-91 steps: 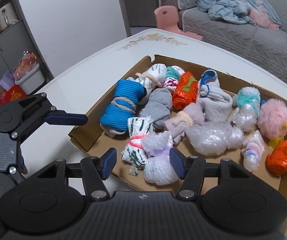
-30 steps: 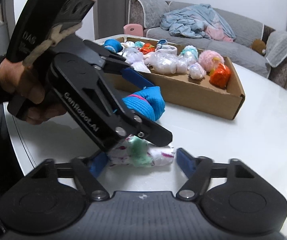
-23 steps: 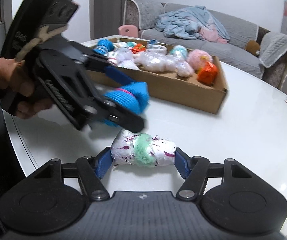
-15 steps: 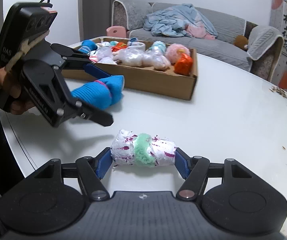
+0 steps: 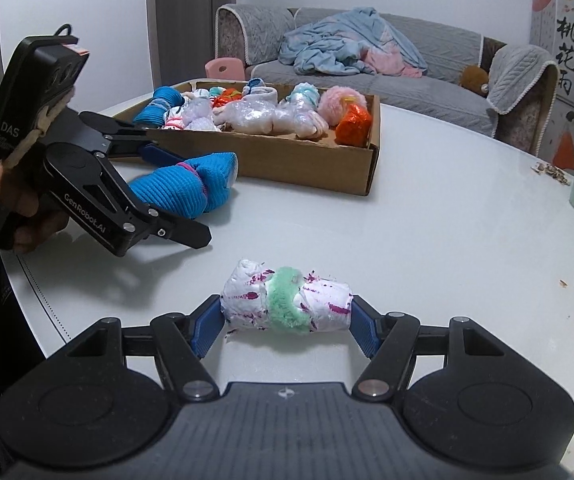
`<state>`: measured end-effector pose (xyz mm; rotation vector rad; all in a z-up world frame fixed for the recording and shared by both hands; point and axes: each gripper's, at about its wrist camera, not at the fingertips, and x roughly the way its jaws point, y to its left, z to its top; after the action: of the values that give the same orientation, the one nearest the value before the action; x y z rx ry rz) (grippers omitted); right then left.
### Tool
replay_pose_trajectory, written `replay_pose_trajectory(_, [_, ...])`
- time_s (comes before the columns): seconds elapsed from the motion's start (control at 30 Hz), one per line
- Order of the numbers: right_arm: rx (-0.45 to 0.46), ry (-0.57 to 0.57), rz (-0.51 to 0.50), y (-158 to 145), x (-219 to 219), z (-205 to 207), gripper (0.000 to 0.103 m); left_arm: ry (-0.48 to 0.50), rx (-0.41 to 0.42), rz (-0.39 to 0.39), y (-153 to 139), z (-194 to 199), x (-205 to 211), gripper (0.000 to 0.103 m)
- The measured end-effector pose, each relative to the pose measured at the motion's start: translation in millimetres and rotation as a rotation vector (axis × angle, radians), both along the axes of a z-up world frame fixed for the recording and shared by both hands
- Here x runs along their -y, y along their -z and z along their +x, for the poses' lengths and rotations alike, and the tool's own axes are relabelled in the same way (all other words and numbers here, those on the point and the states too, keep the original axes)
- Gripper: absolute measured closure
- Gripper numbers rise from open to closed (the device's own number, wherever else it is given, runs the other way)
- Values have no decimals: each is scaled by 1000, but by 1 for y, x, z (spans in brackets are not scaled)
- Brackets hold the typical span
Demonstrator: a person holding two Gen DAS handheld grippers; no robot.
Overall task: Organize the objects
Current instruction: 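Grasp the blue sock with the left tool while the right grasps the white-green sock, then carry the blue sock and white-green sock into the tray and lower them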
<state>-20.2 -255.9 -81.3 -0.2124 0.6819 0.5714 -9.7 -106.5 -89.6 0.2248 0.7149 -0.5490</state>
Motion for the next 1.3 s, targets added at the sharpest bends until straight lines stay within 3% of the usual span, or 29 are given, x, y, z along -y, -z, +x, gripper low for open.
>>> replay_pose_trajectory(0.27, [-3, 2, 1, 0, 0, 6, 40, -134, -10, 2, -2, 0, 5, 3])
replay_pose_trajectory(0.33, [-3, 2, -1, -1, -2, 8, 40, -150, -3, -5, -4, -2, 5, 11])
replay_pose_trajectory(0.47, [-13, 2, 8, 1, 0, 9, 39, -137, -3, -10, -9, -7, 8, 40])
replay_pose_trajectory(0.5, [-14, 3, 10, 1, 1, 9, 39, -136, -9, -10, -10, -7, 8, 41])
replay_pose_trajectory(0.93, [-17, 15, 41, -10, 13, 11, 42, -109, -17, 3, -29, -27, 1, 45])
replay_pose_trajectory(1.1, [15, 22, 35, -26, 23, 17, 42, -125, 34, 6, -60, -31, -14, 45])
replay_pose_trajectory(1.3, [116, 2, 16, -69, 32, 40, 42, -209, 120, 1, -110, -11, -36, 45])
